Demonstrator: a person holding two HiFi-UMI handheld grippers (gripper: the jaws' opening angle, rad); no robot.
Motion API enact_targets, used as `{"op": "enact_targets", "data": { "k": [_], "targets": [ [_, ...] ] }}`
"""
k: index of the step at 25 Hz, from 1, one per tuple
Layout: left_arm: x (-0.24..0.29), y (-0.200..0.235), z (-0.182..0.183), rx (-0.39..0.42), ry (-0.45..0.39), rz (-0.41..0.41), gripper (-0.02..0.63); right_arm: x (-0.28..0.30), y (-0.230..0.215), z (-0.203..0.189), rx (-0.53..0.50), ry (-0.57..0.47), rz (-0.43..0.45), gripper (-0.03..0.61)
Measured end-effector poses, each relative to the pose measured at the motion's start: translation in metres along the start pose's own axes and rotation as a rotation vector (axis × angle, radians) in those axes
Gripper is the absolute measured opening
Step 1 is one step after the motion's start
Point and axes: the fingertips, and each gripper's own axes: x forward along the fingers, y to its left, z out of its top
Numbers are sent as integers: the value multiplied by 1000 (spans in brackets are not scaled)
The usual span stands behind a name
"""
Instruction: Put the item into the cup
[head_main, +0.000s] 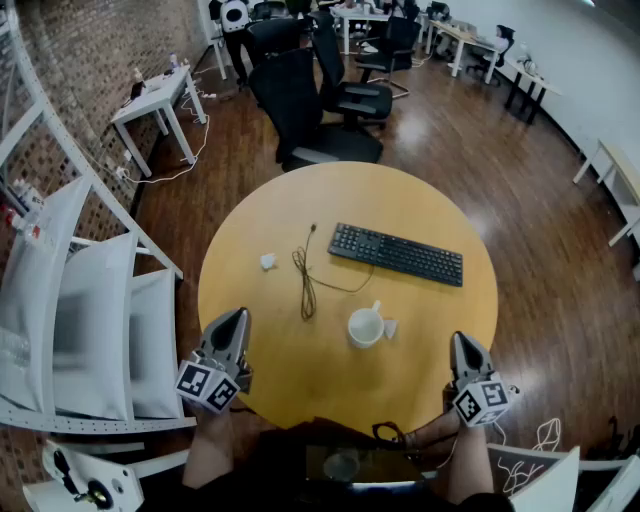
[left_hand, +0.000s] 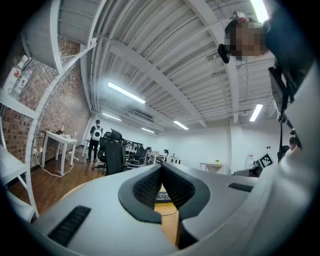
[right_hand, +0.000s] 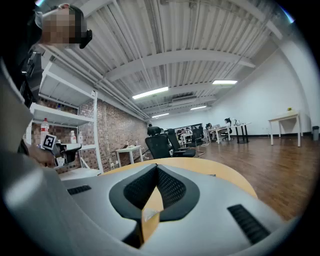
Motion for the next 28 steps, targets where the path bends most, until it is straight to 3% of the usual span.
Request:
{"op": "enact_targets", "data": {
  "k": [4, 10, 11, 13, 14, 26, 28],
  "targets": [
    [0, 0, 0, -9, -2, 7, 3, 17, 6, -12, -12, 48, 16, 11],
    [-14, 2, -17, -8, 69, 19, 3, 45, 30, -45, -61, 169, 78, 12],
    [-17, 2, -19, -7, 80, 26, 3, 50, 32, -52, -58, 191, 86, 35],
    [-22, 2, -23, -12, 96, 42, 3, 61, 34, -68, -48, 237, 93, 142],
    [-24, 2, -25, -17, 102, 50, 3, 66, 34, -76, -50, 255, 92, 156],
    [-47, 18, -40, -37, 170, 152, 3, 118, 32, -159, -134, 485, 28, 197],
    [-49, 19, -41, -50, 172, 164, 3, 123, 33, -170, -149, 527, 33, 255]
  ]
}}
